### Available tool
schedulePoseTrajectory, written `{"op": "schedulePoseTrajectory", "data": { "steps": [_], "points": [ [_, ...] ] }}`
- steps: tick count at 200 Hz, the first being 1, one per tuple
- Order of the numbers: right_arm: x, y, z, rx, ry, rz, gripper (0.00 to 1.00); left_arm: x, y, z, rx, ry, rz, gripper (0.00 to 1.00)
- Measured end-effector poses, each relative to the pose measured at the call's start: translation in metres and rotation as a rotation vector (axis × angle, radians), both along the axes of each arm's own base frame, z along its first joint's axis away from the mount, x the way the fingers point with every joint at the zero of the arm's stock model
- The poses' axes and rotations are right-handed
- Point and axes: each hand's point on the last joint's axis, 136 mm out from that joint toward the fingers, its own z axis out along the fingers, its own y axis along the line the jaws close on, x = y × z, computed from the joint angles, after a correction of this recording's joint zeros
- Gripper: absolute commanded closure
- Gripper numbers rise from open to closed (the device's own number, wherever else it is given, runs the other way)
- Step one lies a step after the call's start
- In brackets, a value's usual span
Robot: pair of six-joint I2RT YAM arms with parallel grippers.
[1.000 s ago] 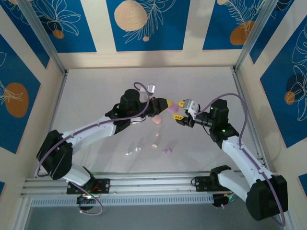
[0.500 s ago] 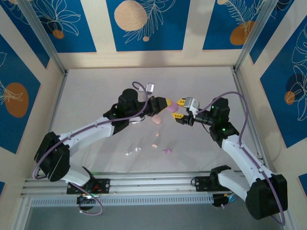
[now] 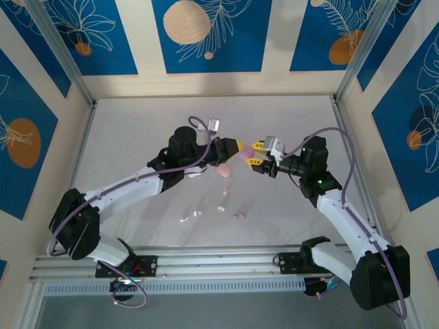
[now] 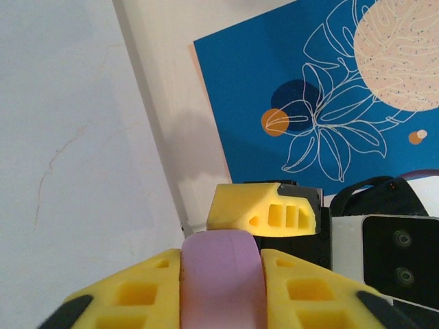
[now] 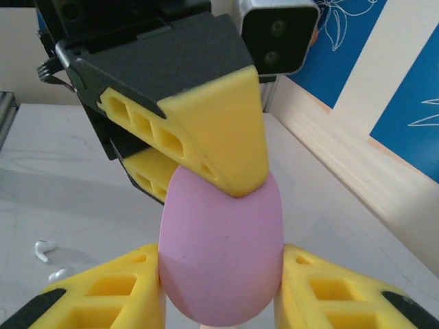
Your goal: Insert wireless bluetooth earbuds into charging case
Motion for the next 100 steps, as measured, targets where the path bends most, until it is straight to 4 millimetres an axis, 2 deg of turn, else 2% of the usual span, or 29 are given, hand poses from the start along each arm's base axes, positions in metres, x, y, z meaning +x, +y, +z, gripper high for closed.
{"op": "schedulePoseTrajectory", "data": {
  "steps": [8,37,56,76,100],
  "points": [
    [-0.002,0.001,0.002,0.002,0.017,0.016,0.64,0.0,0.0,0.001,0.002,-0.008,-0.003,0.44],
    [-0.01,0.005,0.009,0.023,0.09,0.089,0.64,-0.005,0.005,0.006,0.051,-0.129,-0.017,0.38],
    [-0.017,0.008,0.015,0.04,0.144,0.149,0.64,-0.013,0.013,0.025,0.081,-0.298,-0.03,0.38],
    [-0.025,0.011,0.023,0.059,0.192,0.22,0.65,-0.029,0.023,0.048,0.095,-0.53,-0.067,0.39],
    [-0.033,0.013,0.03,0.076,0.23,0.288,0.65,-0.045,0.027,0.055,0.119,-0.751,-0.128,0.39]
  ]
}}
